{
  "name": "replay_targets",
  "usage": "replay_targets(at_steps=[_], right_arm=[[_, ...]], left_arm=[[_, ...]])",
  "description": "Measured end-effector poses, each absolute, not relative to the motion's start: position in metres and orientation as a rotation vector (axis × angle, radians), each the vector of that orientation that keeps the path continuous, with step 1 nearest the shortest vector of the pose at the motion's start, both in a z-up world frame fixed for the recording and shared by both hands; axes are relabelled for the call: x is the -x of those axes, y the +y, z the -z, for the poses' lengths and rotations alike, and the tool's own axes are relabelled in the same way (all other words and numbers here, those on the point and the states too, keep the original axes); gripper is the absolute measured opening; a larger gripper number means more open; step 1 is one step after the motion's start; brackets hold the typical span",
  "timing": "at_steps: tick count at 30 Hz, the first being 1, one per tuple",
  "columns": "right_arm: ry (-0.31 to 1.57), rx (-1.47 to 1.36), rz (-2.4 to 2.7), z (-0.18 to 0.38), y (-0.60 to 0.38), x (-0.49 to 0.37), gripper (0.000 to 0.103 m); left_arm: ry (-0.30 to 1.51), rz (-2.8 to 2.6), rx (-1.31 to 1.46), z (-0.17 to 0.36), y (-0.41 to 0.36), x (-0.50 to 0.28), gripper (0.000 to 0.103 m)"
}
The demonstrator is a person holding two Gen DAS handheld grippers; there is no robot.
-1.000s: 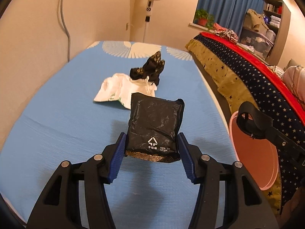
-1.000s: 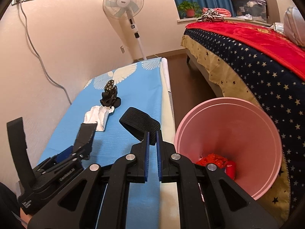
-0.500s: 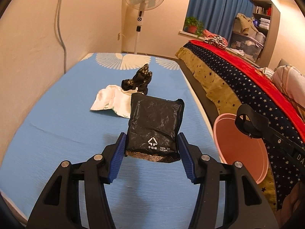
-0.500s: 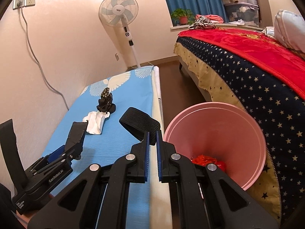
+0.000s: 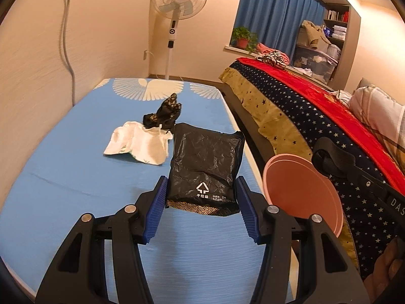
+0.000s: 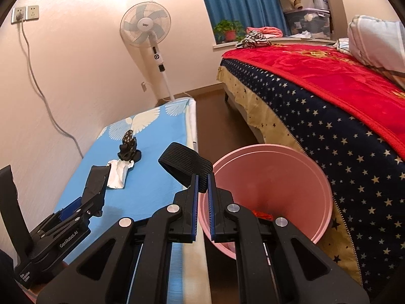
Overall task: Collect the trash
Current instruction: 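Carry the black pouch and black strap over the pink wastebasket with both tools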
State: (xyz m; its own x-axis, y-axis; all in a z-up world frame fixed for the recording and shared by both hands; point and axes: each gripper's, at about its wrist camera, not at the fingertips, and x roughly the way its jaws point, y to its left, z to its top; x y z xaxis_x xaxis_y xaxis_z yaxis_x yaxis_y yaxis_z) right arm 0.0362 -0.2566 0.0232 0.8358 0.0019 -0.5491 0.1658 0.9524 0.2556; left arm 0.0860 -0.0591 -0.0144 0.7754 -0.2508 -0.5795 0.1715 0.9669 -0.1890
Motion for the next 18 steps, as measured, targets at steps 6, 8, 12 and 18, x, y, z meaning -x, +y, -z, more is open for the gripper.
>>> replay_targets(at_steps=[6, 8, 12, 18], right_arm=[[0.560, -0.307, 0.122, -0.026, -0.264, -0.032, 0.007], [0.557, -0.308, 0.134, -0.027, -0.266, -0.031, 0.007], [0.548, -0.317, 0.171, -0.027, -0.274, -0.028, 0.007], [0.526, -0.328, 0.237, -0.029, -0.288, -0.020, 0.007]], left_arm=[[0.635, 0.256, 0.130, 0.013, -0.068, -0.085, 0.054], [0.631, 0.266, 0.129, 0.012, -0.072, -0.085, 0.054], [0.623, 0.283, 0.125, 0.011, -0.080, -0.085, 0.053], [0.618, 0.311, 0.115, 0.011, -0.093, -0.086, 0.054]])
